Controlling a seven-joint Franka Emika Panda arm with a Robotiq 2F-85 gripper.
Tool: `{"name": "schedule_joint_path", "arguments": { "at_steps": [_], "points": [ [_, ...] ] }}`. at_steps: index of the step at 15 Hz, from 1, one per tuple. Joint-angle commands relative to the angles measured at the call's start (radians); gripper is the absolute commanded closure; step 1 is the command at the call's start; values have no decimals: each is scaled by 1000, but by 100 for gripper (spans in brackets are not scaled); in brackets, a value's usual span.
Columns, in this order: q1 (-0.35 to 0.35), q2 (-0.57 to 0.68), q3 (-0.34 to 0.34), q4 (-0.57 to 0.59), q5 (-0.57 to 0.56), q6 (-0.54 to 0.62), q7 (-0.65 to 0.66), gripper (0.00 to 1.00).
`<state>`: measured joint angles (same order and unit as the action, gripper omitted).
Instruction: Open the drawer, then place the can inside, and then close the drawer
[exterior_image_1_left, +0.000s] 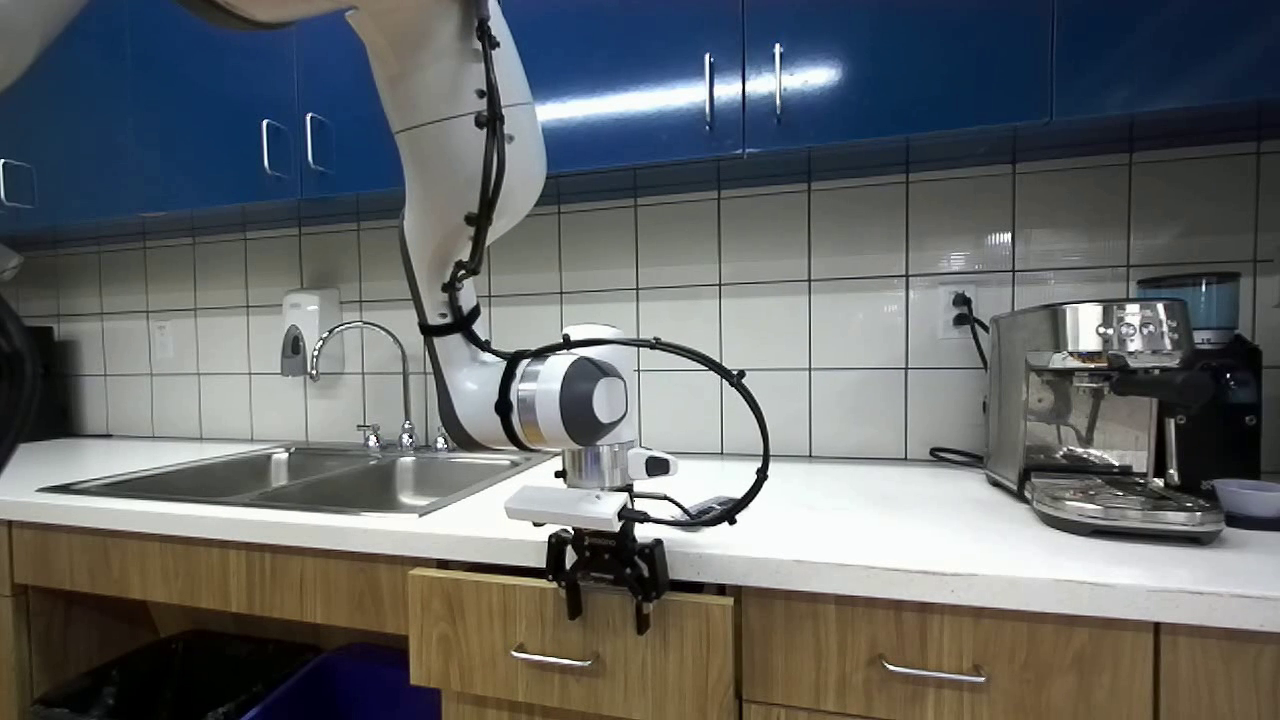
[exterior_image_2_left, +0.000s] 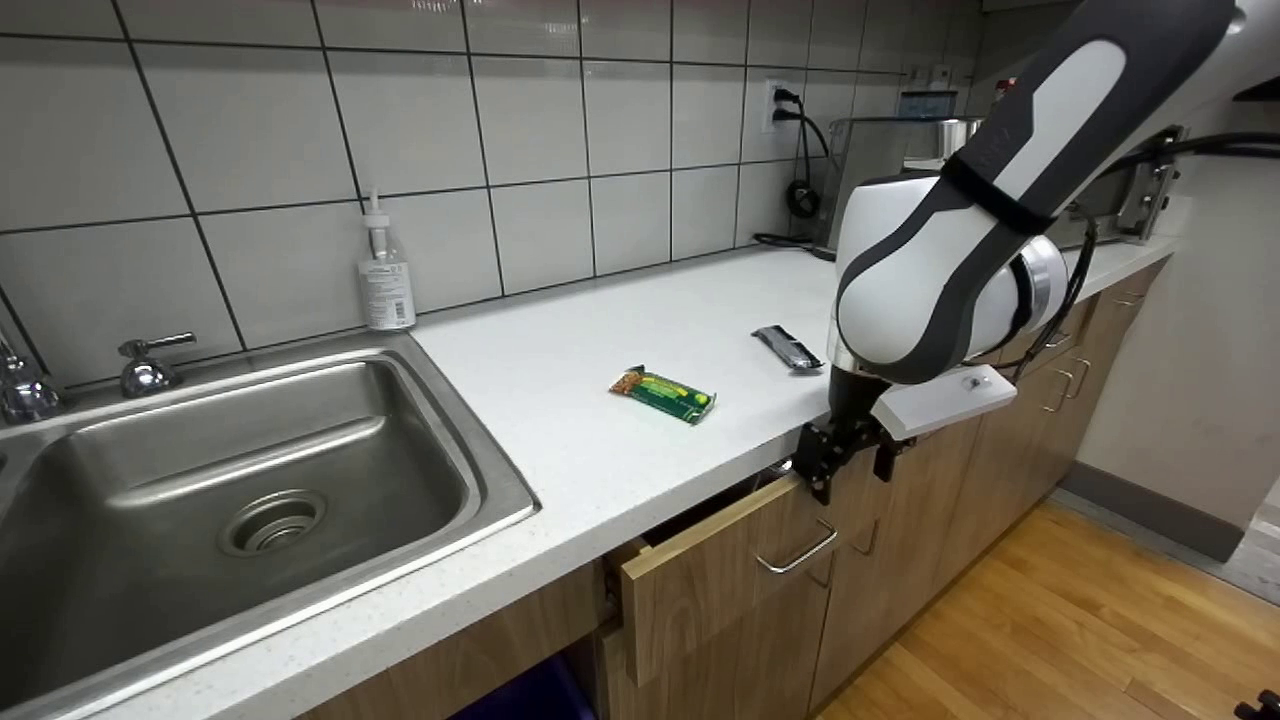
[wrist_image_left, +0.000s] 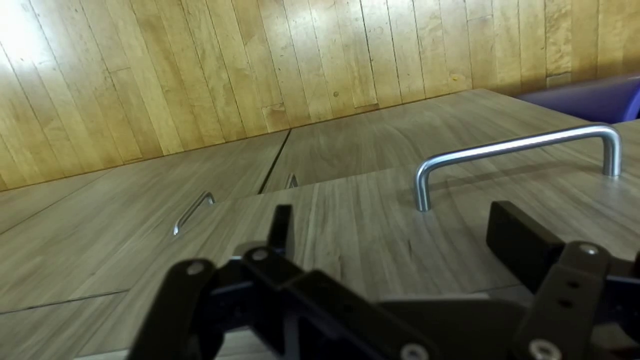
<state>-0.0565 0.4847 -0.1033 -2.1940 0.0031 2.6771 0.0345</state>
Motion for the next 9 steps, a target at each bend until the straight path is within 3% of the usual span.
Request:
{"name": "schedule_joint_path", "arguments": {
  "at_steps": [1,9],
  "points": [
    [-14,-35,35,-22,24,5,-14,0],
    [4,-173,70,-166,40,4,-5,0]
  ]
}}
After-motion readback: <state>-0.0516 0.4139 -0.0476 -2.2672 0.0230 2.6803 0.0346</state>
